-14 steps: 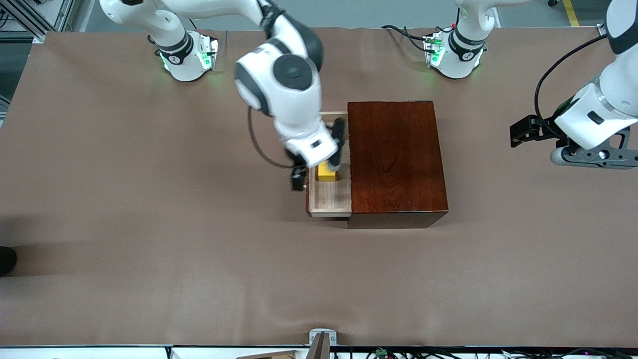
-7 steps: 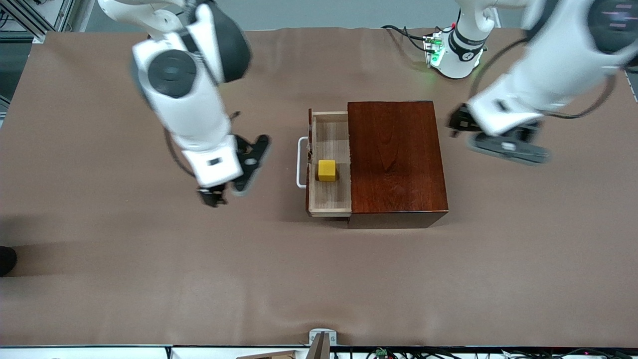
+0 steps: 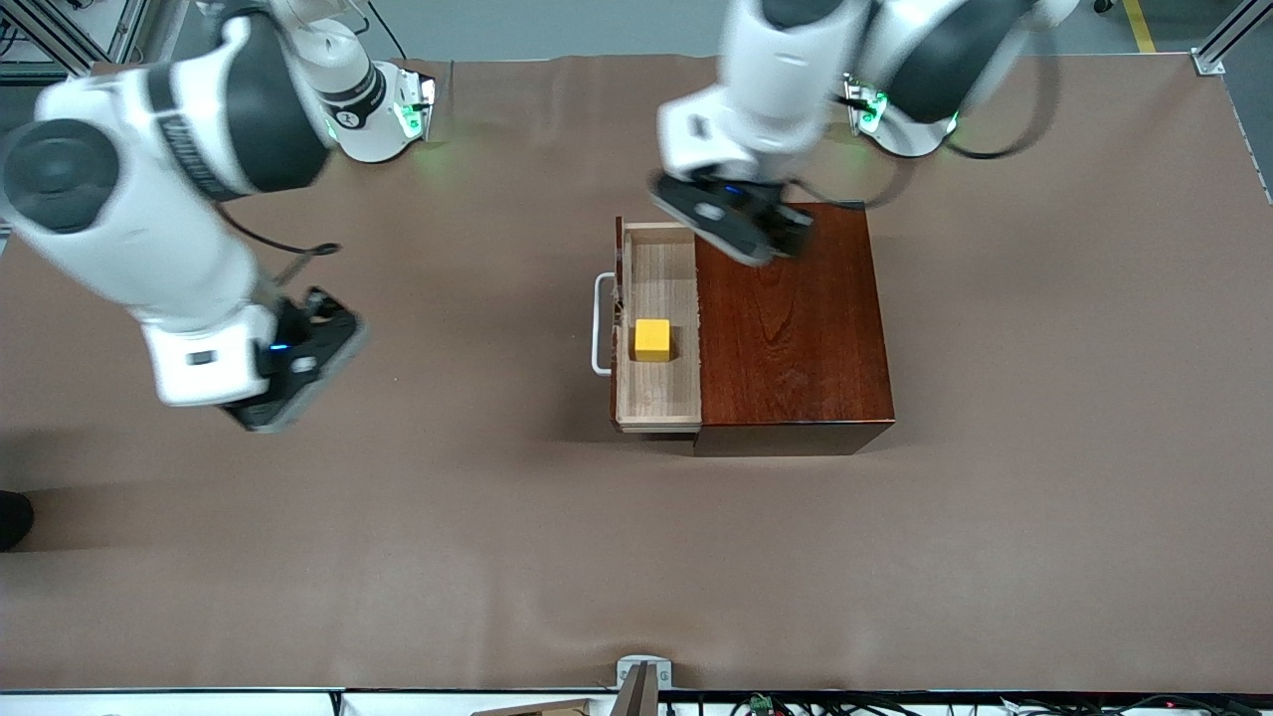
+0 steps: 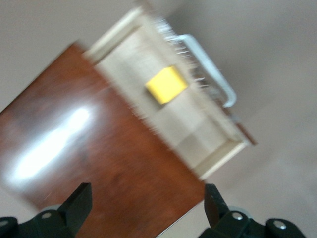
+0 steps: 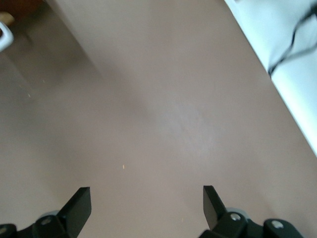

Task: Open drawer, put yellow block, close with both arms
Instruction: 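Raise the right gripper away while the left gripper returns to the drawer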

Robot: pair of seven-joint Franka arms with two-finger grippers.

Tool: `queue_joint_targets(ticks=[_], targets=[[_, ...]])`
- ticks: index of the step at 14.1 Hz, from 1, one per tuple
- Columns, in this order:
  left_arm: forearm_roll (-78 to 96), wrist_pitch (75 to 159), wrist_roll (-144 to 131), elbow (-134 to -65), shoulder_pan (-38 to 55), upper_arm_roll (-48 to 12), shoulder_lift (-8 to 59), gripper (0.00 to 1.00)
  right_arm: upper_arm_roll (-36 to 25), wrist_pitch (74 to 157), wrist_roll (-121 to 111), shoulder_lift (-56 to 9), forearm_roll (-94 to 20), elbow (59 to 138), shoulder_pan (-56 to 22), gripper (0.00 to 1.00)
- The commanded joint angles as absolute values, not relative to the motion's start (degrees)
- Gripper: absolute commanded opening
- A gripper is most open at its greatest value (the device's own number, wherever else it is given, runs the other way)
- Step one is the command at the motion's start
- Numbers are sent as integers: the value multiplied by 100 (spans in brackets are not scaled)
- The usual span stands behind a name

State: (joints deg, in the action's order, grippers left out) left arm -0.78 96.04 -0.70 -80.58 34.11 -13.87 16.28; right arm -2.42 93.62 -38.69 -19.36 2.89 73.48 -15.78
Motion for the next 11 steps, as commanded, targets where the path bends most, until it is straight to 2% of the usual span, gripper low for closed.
queue_joint_targets(ticks=[1, 3, 6, 9, 11], targets=[[-114, 10208, 1391, -7288, 3962, -1301, 2511, 100, -141, 9229, -3718, -1548, 167, 7743, -1109, 100], [-97, 10930, 2028, -7233, 4227, -1344, 2925, 100, -141, 9159, -3482, -1363, 167, 7918, -871, 100], [-97, 11845, 2887, -7120, 4421, -1345, 3505, 100, -149, 9176, -2561, -810, -43, 8681, -493, 100], [-88, 12356, 3568, -7075, 4412, -1318, 3919, 100, -149, 9158, -1735, -239, -62, 9306, -343, 100], [-105, 12384, 3595, -7101, 4395, -1257, 4025, 100, -141, 9080, -1084, -158, -79, 9369, -221, 100]])
